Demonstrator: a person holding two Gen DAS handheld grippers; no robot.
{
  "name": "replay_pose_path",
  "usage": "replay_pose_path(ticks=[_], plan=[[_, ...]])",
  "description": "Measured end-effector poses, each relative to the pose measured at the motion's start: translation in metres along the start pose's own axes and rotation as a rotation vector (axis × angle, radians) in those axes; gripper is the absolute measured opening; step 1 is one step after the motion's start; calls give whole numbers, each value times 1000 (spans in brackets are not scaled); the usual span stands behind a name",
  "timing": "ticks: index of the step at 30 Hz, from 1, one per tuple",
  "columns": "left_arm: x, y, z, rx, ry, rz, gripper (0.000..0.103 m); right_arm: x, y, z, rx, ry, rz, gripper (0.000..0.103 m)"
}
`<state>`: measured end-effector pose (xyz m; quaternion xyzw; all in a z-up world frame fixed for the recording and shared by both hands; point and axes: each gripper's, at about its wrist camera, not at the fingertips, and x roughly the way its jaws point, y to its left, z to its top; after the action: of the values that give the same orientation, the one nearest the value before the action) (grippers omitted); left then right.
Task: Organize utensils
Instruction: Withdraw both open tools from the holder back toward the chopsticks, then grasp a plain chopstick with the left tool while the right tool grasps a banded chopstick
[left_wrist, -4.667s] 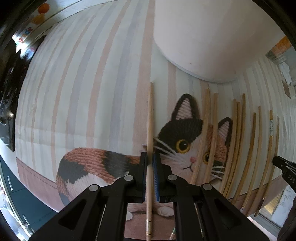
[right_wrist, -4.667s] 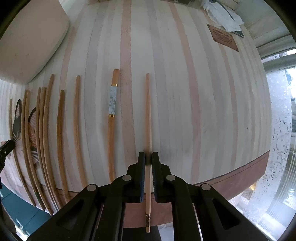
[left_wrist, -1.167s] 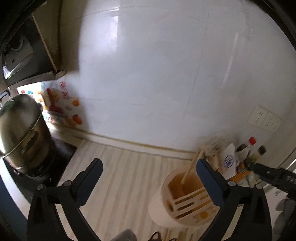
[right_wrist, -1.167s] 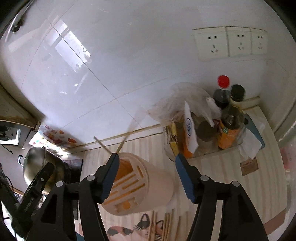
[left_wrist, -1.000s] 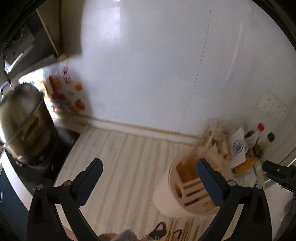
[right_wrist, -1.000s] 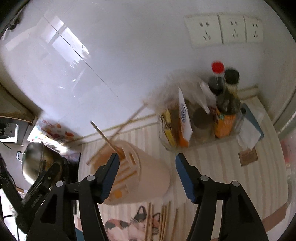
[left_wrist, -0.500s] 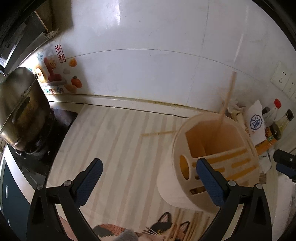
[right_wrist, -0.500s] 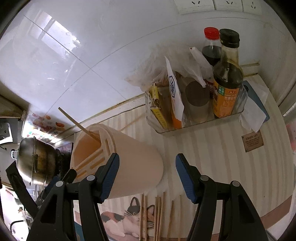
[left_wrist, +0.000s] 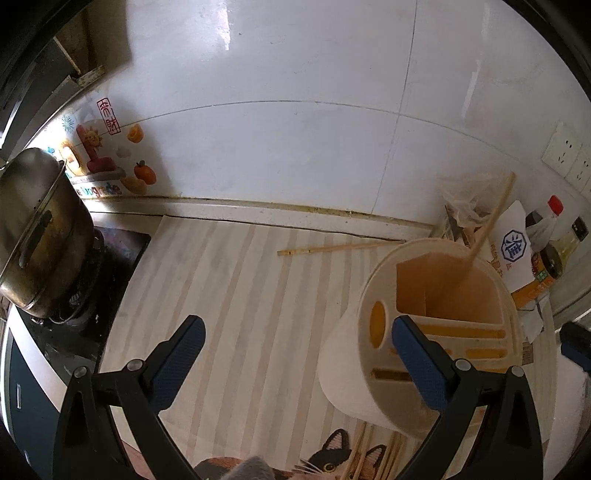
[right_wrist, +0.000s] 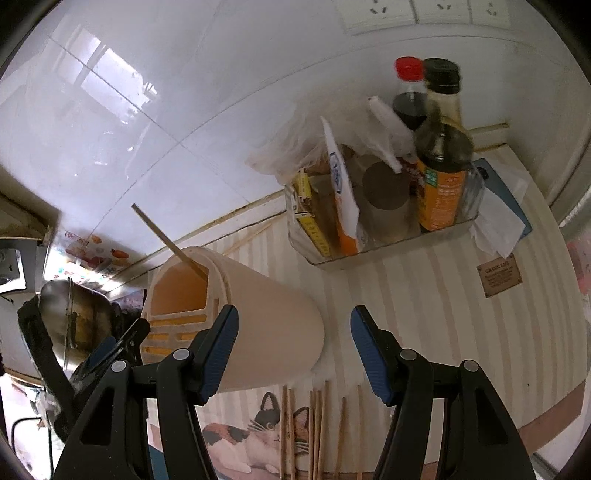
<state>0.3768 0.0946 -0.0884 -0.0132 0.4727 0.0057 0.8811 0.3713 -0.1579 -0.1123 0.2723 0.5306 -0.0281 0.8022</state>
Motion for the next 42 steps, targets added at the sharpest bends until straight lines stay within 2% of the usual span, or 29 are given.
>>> replay_pose_path(ticks=[4, 8, 9, 11, 13, 14, 15, 18, 21, 22, 23, 24, 26, 28, 29, 30, 34, 37, 40, 42], plan=[[-33, 9, -11, -6, -46, -75, 103, -8, -14, -17, 27, -6, -23, 65], [-46, 18, -57, 33, -59, -38, 103, 7, -34, -56, 41, 63, -95, 65], [-39, 18, -73, 54, -37, -11, 103, 19, -43, -73, 50, 103, -121, 65], [-10, 15, -107, 85, 72, 13, 103, 42, -57, -96, 76, 180, -146, 65], [22, 10, -134, 90, 184, -10, 102, 71, -68, -123, 87, 258, -179, 55], [36, 5, -145, 101, 224, -15, 101, 82, -71, -133, 82, 285, -214, 46], [47, 1, -153, 115, 254, -22, 100, 94, -76, -145, 77, 311, -255, 42], [78, -18, -173, 169, 343, -61, 86, 109, -83, -166, 52, 337, -343, 41], [95, -36, -183, 209, 401, -123, 73, 116, -87, -177, 25, 360, -388, 41], [100, -42, -186, 231, 409, -122, 61, 118, -88, -180, 15, 365, -404, 41], [105, -47, -189, 256, 416, -117, 45, 118, -87, -182, 2, 356, -411, 40], [110, -52, -192, 280, 425, -108, 40, 119, -85, -183, -18, 358, -430, 39], [107, -57, -191, 303, 387, -100, 20, 120, -83, -185, -37, 356, -447, 34], [108, -58, -190, 309, 387, -89, 5, 118, -82, -185, -49, 352, -458, 26], [108, -55, -189, 301, 386, -80, 5, 117, -82, -185, -46, 349, -461, 14], [107, -50, -189, 286, 386, -72, 5, 116, -84, -186, -42, 350, -464, 8], [109, -13, -185, 173, 428, -42, 5, 111, -94, -185, -8, 372, -447, 8], [108, 14, -187, 71, 479, -74, 4, 109, -96, -186, -3, 402, -405, 8], [105, 24, -186, -30, 509, -189, 5, 108, -91, -195, -18, 422, -379, 8], [104, 17, -181, -45, 515, -249, 8, 107, -93, -195, 5, 426, -364, 8]])
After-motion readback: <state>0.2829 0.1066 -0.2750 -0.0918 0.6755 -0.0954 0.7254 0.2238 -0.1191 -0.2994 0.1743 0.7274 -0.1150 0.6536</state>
